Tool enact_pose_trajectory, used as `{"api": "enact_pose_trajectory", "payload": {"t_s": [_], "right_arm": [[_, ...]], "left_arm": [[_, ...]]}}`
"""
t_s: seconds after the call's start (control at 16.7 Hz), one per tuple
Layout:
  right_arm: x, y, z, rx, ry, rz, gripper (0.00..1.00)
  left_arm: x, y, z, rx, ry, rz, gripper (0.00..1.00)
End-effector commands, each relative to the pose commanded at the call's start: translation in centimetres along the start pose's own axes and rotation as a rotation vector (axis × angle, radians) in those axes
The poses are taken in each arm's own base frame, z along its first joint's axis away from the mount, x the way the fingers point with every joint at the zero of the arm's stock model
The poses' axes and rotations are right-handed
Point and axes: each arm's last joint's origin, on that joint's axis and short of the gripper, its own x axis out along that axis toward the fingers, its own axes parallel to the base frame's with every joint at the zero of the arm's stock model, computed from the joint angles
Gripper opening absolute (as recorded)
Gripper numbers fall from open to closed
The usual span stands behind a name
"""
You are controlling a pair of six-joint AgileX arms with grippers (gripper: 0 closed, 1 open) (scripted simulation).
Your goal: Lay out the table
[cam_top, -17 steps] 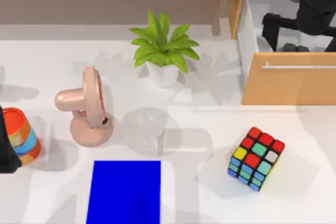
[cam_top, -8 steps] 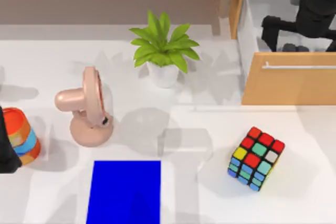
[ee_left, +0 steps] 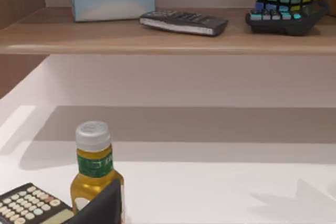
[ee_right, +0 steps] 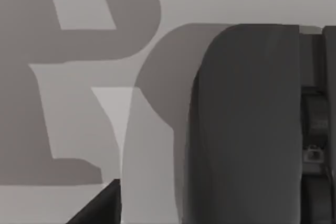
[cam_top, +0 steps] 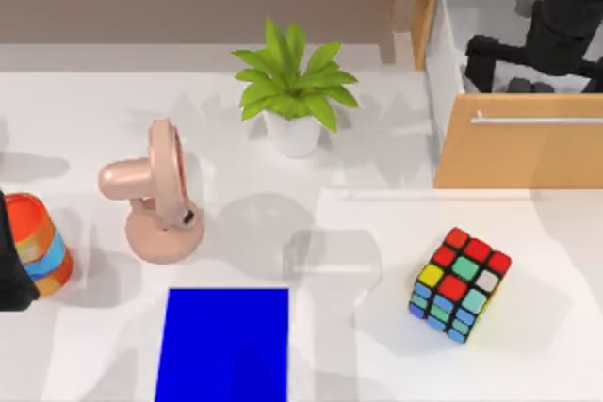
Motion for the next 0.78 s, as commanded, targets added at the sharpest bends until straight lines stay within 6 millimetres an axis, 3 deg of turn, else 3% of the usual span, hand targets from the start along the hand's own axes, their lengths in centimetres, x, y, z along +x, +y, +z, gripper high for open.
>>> {"api": "enact_pose_trajectory", "payload": {"t_s": [0.3,0.78], "right_arm": [[0.57,0.02,0.00,0.000,0.006,-0.002,1.00],[0.57,0.02,0.00,0.000,0.006,-0.002,0.40]], "left_arm": [[0.00,0.00,0.00,0.000,0.000,0.000,1.00],[0.00,0.00,0.00,0.000,0.000,0.000,1.00]]}}
